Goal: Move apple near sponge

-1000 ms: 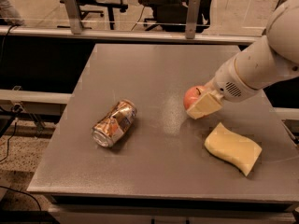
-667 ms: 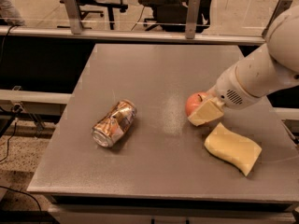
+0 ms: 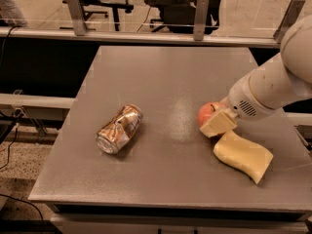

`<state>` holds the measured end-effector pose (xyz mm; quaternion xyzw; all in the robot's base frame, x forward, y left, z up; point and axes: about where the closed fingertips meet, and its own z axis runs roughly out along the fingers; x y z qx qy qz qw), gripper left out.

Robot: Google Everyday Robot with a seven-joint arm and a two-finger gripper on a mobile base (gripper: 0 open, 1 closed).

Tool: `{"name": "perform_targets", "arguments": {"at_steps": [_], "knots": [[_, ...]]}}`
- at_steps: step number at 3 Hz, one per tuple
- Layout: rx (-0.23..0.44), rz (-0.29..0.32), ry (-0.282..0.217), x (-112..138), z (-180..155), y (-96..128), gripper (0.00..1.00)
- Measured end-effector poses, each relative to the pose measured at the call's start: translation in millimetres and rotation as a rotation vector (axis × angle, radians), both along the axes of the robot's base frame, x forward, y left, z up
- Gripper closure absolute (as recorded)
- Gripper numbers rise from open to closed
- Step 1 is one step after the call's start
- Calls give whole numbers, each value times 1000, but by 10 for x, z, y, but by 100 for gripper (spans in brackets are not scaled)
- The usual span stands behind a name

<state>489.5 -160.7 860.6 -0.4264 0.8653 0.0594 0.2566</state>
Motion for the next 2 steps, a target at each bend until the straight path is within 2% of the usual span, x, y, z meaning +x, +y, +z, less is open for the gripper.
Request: {"name": "perform_targets", "arguments": {"at_steps": [2], "knots": [[21,-16,-10,-12,-32,-52,13]]}}
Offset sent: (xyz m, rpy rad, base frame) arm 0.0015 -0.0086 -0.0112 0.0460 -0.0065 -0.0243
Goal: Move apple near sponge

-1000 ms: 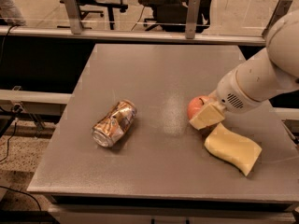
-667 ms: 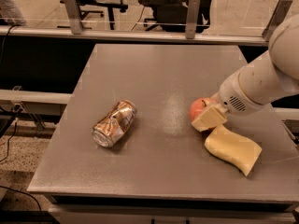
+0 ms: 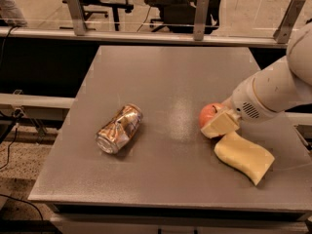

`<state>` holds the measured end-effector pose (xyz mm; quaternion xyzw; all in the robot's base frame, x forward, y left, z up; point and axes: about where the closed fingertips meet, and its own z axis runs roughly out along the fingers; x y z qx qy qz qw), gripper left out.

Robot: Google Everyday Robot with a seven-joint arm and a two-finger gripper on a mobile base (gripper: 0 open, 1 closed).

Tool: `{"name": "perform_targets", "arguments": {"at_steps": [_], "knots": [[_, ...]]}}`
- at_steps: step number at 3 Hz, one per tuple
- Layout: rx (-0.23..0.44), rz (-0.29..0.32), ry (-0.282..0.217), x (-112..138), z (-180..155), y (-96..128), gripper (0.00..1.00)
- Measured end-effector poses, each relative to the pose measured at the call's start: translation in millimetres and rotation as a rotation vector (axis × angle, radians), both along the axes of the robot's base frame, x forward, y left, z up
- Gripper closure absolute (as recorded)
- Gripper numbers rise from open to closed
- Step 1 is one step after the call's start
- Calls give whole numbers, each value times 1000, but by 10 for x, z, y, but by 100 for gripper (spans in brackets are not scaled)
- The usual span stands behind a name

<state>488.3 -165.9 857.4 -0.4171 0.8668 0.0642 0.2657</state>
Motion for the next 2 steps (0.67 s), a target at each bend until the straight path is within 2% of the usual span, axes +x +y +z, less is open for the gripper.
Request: {"name": "perform_targets", "arguments": {"at_steps": [1,2], "knots": [[14,1,-13,28,-33,6,0],[14,1,-13,28,-32,6,0]]}}
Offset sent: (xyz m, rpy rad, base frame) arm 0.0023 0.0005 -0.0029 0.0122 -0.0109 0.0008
